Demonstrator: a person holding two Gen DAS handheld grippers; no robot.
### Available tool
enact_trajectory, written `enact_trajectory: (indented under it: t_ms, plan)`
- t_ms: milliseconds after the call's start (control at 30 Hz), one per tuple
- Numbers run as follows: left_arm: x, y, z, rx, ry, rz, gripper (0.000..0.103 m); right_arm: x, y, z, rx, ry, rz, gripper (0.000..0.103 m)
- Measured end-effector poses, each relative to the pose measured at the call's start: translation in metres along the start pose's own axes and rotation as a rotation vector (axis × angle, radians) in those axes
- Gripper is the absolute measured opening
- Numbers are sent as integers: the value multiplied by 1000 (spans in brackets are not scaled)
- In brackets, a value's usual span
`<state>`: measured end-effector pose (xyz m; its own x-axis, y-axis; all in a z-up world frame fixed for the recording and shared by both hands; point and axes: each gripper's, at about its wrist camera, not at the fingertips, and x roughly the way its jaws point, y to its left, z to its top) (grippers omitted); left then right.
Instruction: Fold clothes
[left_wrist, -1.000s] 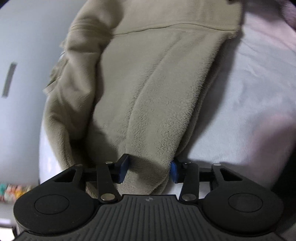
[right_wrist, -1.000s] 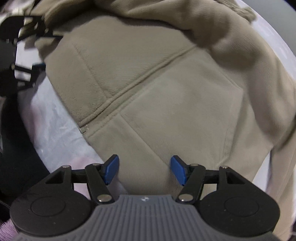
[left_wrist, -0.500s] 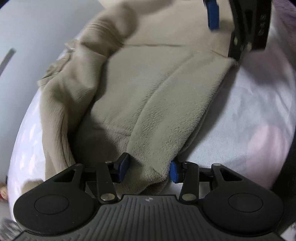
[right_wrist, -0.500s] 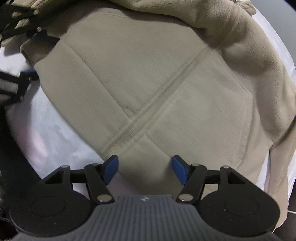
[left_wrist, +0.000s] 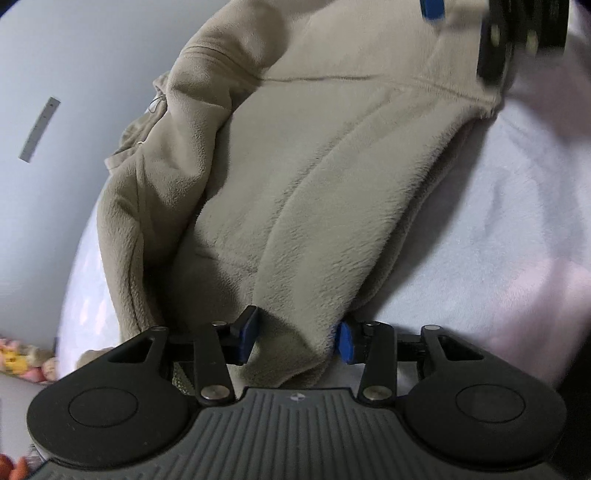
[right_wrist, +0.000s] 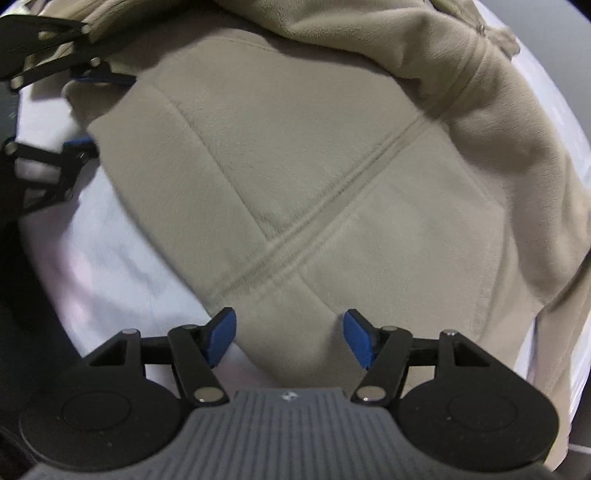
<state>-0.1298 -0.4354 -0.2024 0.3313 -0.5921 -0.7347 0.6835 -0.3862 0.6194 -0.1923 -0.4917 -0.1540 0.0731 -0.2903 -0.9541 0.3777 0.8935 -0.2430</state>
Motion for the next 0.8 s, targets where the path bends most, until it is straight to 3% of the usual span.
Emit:
enact_trajectory:
  t_ms: [100, 267, 367, 533, 733, 800]
  plan:
    - [1, 2, 5, -28, 23, 6, 34, -4, -10, -23, -61, -37, -45, 67]
    - [2, 5, 12, -74, 62, 17, 26, -6, -36, -53, -10, -86, -52, 68]
    - [3, 7, 17, -105, 84, 22, 15, -8, -44, -63, 12, -121, -50, 68]
    - [-24, 36, 16, -311, 54, 17, 10, -8, -28, -69, -64, -170, -63, 68]
    - [-77, 68, 23, -455, -40, 47, 10, -5, -15, -64, -147, -234, -84, 71]
    - [-90, 70, 29, -459, -66, 53, 10, -2, -9, -63, -173, -238, -117, 72]
